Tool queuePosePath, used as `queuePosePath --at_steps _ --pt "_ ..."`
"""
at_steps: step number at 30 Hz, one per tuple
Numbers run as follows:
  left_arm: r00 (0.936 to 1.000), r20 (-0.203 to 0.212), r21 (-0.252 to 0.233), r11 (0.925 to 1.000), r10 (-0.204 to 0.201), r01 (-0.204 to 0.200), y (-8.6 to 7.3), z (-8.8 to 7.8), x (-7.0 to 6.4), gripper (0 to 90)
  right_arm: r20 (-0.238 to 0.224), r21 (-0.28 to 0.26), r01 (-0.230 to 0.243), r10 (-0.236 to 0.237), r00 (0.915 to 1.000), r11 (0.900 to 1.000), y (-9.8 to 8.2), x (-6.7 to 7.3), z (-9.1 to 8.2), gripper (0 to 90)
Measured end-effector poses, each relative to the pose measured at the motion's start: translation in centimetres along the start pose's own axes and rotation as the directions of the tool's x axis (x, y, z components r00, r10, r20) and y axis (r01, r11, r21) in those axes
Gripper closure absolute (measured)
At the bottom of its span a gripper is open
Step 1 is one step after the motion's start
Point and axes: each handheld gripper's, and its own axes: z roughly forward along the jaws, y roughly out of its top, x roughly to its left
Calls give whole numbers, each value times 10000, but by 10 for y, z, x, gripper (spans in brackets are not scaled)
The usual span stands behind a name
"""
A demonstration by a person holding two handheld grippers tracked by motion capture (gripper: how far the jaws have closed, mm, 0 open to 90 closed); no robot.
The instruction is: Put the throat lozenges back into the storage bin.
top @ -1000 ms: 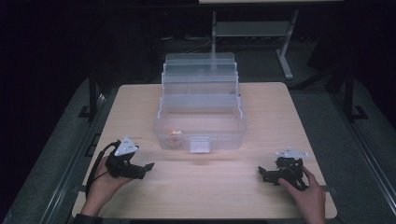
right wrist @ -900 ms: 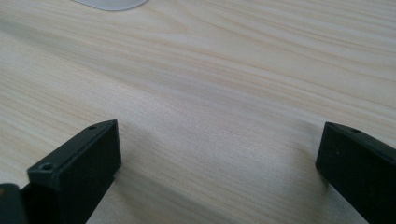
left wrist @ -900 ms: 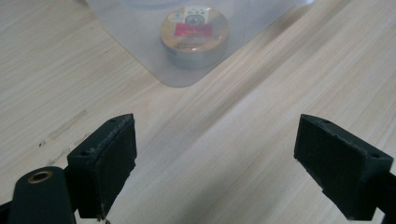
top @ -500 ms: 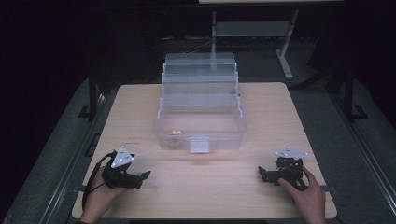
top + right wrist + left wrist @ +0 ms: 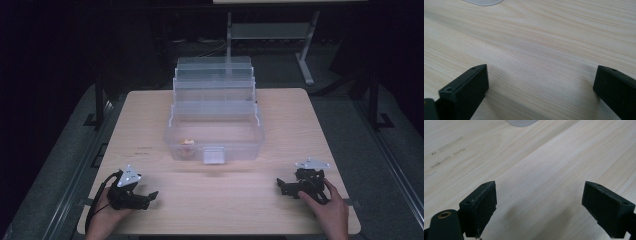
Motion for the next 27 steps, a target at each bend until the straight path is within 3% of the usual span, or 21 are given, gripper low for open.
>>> queuePosePath --at_steps 16,22,27 --pt "9997 40 87 9996 -253 252 -16 3 4 112 -1 1 -5 5 10000 10000 0 0 0 0" --pt "9985 229 -254 9984 -507 513 -22 3 8 111 -1 1 -6 6 10000 10000 0 0 0 0" --pt "9986 270 -441 9979 -465 477 -25 3 9 112 4 19 3 -3 10000 10000 0 0 0 0"
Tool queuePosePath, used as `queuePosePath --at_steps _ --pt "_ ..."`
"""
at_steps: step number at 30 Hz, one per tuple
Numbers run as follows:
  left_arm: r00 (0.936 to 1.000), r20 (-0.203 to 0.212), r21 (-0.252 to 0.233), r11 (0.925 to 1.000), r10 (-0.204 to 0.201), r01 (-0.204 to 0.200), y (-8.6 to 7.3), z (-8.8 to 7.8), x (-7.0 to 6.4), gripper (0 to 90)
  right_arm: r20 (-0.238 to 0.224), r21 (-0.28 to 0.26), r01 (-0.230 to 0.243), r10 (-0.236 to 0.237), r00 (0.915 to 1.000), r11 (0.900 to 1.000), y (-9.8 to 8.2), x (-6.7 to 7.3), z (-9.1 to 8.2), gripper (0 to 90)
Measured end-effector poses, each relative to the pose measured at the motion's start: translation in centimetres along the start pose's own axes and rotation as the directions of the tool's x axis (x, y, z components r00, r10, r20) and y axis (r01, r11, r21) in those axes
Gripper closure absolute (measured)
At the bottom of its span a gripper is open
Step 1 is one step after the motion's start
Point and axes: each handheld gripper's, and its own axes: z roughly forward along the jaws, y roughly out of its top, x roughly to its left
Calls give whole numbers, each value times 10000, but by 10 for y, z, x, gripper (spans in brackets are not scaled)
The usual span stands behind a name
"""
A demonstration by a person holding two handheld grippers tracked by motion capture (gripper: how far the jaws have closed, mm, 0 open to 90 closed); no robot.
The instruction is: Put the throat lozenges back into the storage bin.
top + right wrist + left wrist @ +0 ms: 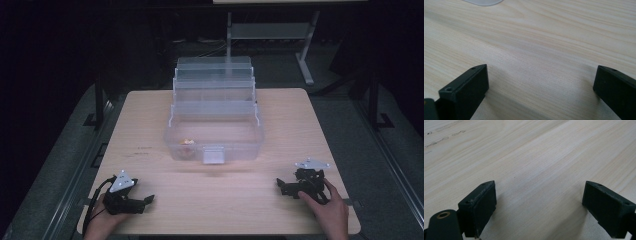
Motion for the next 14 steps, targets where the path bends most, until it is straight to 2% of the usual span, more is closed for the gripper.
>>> queuePosePath --at_steps 14 --pt "10000 -51 16 10000 -72 73 0 -1 0 112 -1 0 -6 6 10000 10000 0 0 0 0"
